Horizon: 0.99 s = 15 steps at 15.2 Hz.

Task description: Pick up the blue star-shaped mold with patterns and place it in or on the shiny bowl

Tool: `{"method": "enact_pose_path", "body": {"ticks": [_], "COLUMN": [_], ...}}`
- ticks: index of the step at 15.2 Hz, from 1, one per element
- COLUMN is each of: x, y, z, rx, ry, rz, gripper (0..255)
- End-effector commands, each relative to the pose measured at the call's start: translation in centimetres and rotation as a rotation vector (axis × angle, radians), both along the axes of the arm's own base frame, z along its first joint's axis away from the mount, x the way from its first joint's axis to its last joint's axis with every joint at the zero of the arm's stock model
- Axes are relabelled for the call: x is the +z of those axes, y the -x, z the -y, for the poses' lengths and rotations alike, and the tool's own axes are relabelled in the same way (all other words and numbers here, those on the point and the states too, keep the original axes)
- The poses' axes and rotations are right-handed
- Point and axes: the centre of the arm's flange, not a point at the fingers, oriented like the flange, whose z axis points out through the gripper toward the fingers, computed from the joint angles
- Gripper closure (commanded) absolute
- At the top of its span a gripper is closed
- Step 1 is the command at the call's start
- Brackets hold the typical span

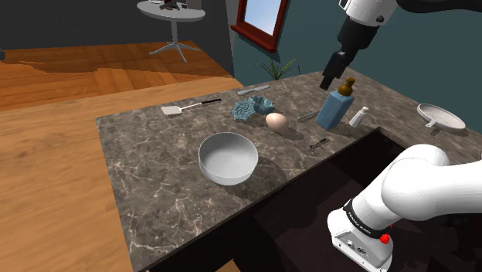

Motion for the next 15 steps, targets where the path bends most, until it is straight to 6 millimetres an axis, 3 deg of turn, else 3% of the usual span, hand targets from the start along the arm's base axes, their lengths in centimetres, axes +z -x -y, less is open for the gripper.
{"method": "enact_pose_path", "body": {"ticks": [1,8,15], "x": [0.0,-5.4,-11.1], "y": [0.0,-6.7,-13.8], "z": [0.0,4.6,8.0], "rx": [0.000,0.140,0.279], "ry": [0.000,-0.056,-0.113], "rz": [0.000,-0.019,-0.037], "gripper": [0,0,0]}}
